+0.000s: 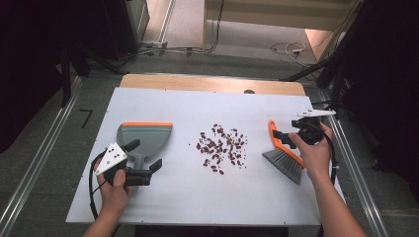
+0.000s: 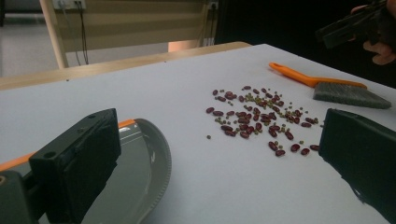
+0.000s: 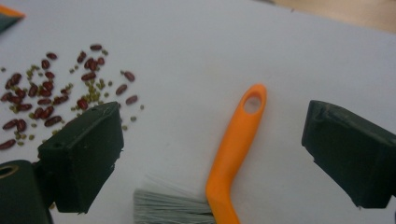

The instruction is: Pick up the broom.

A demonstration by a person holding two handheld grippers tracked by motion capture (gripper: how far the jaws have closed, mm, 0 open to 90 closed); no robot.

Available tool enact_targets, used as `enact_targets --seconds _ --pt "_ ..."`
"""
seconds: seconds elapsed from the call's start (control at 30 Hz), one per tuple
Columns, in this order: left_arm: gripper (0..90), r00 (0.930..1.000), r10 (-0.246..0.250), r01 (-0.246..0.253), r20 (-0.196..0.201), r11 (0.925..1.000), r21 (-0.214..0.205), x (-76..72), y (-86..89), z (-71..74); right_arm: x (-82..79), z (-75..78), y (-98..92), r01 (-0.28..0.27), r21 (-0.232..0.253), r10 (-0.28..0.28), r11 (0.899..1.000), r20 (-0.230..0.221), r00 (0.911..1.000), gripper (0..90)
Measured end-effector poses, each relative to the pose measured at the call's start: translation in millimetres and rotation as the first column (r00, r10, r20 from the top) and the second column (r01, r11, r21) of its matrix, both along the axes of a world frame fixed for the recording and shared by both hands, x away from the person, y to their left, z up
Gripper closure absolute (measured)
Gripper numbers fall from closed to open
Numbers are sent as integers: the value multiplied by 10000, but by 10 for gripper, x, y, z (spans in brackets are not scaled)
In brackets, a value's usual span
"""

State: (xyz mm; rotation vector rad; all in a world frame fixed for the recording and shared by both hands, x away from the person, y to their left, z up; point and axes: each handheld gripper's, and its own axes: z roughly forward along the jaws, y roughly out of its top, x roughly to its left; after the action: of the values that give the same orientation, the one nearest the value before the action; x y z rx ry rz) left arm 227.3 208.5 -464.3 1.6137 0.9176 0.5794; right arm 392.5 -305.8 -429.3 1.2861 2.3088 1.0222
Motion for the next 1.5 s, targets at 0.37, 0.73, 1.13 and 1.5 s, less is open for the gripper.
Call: enact_targets --seconds 0.37,0.73,1.13,1.5 --pt "0 10000 -72 72 -62 10000 39 15 -12 -14 171 -224 192 1034 -1979 -1336 9748 -1459 9802 458" --pt "0 9999 -75 75 -111 10000 52 18 -3 -15 201 -347 263 1412 -3013 -2180 9430 -2391 9462 557" --pt "0 9998 -170 171 -97 9998 100 13 -38 -22 185 -447 227 1769 -2572 -2482 9500 -2784 9279 657" --pt "0 9997 -253 254 -49 9995 177 10 -72 -4 74 -492 146 2112 -1624 -2428 9639 -2093 9472 690"
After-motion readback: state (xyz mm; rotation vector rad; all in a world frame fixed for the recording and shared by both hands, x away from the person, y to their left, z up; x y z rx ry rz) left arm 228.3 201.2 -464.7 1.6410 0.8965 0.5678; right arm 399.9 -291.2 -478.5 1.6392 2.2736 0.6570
